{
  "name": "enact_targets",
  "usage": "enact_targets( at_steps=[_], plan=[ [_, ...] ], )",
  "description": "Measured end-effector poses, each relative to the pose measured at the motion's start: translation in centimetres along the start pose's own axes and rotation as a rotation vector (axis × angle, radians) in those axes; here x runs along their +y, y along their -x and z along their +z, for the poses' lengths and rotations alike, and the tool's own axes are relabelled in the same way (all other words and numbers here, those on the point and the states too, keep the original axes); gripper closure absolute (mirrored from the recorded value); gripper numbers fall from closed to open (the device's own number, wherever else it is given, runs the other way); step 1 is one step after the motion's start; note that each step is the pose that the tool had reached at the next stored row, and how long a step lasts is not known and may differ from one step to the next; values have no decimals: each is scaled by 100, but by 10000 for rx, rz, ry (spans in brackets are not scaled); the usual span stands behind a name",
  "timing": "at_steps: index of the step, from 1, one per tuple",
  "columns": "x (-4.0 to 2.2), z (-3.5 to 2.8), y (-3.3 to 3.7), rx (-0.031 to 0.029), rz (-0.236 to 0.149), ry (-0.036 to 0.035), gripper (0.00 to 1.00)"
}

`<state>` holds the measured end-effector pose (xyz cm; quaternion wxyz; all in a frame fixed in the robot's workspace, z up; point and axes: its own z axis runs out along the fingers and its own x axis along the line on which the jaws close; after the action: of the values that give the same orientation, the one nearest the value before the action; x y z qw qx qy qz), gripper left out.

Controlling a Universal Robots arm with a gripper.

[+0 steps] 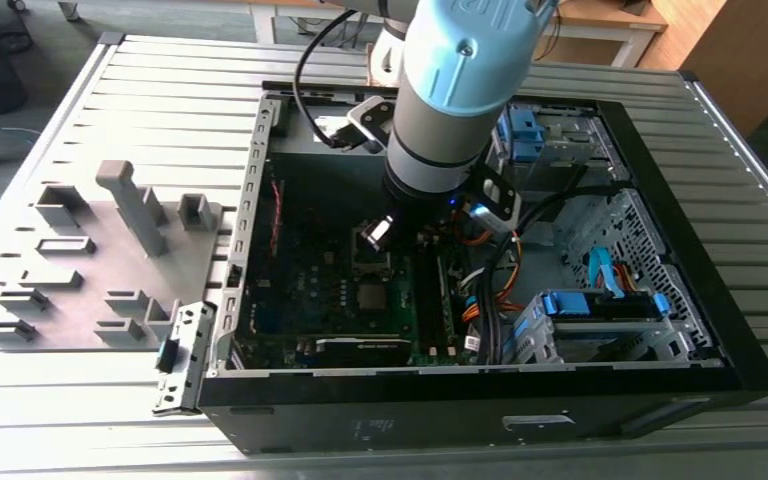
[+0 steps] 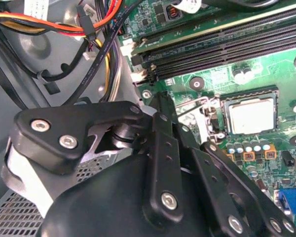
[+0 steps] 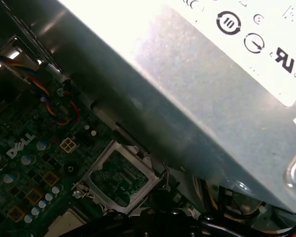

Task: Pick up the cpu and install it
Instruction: 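Close the cpu cover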

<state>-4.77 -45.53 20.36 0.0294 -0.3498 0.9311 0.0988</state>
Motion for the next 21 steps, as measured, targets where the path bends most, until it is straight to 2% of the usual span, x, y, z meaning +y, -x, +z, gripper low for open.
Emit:
enact_targets(
  at_steps=[4,8,21],
  plan=[
    [-8,-52,-8,1,-2,-1,89],
    [-18,-73,-18,1,-4,0,89],
    [-32,-38,10,11,-76,10,89]
  ],
)
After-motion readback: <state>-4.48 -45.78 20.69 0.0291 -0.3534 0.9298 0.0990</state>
